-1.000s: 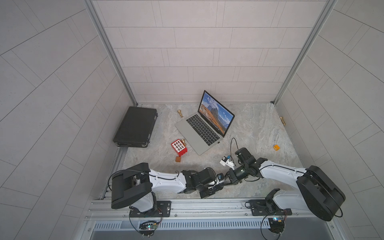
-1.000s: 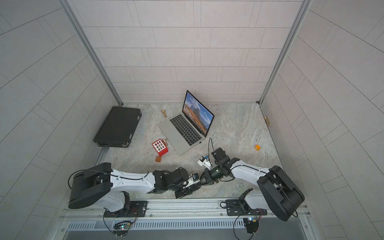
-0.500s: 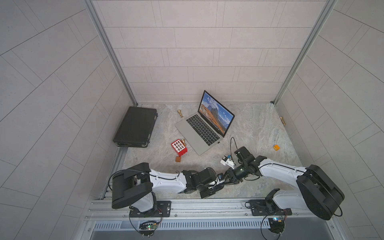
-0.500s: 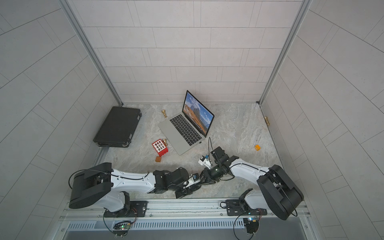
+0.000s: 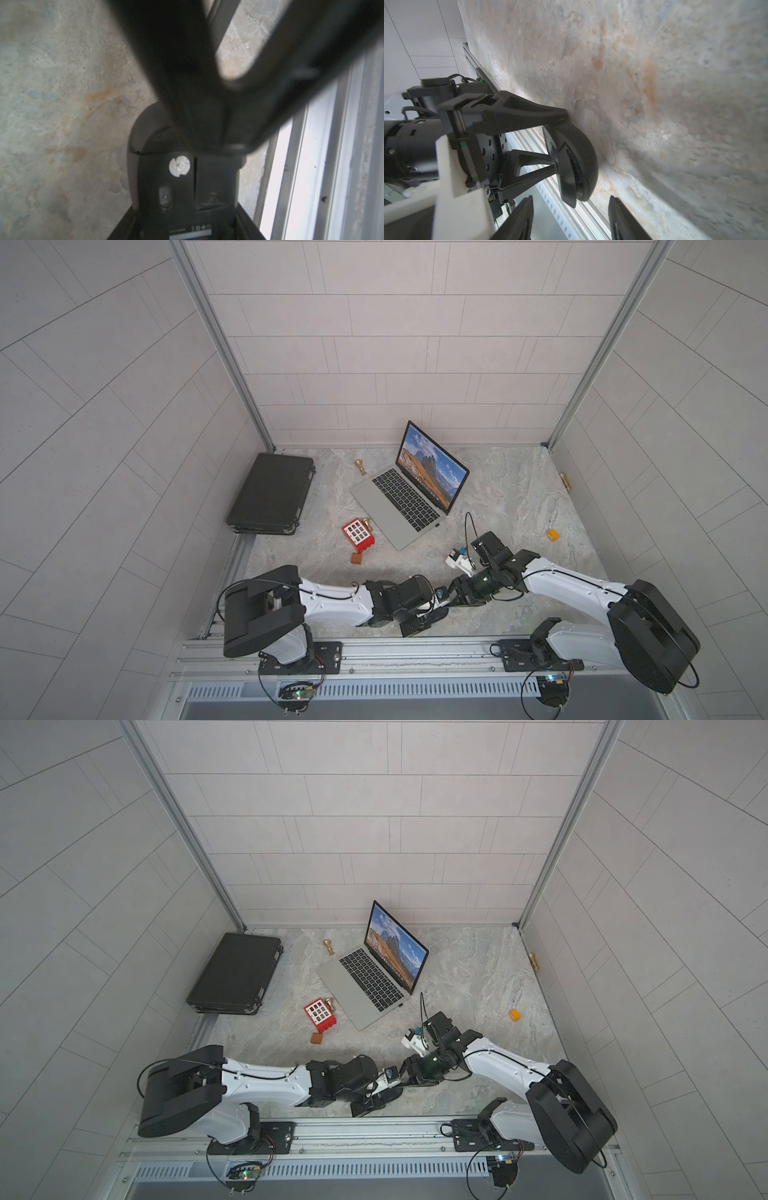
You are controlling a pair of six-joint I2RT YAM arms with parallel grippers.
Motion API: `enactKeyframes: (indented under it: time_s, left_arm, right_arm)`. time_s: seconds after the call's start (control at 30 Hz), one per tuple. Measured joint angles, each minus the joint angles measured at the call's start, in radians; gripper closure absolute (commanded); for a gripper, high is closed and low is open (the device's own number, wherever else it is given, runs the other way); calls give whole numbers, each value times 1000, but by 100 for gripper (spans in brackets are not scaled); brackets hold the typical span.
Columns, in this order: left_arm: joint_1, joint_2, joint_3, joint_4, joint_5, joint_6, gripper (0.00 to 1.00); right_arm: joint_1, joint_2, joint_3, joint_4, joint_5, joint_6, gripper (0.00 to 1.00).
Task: Insert the wireless mouse receiver into the laptop
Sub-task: Close the lid on the mouse.
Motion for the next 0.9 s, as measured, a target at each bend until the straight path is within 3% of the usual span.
enactKeyframes:
  time_s: [0.27, 0.9]
  left_arm:
    - [0, 0, 0, -2, 2, 0, 79]
    - [0, 5, 6, -2, 4, 0, 80]
  right_arm:
    - [71, 74, -13, 51, 30, 34, 43]
    - [78, 101, -13, 108, 29, 35, 63]
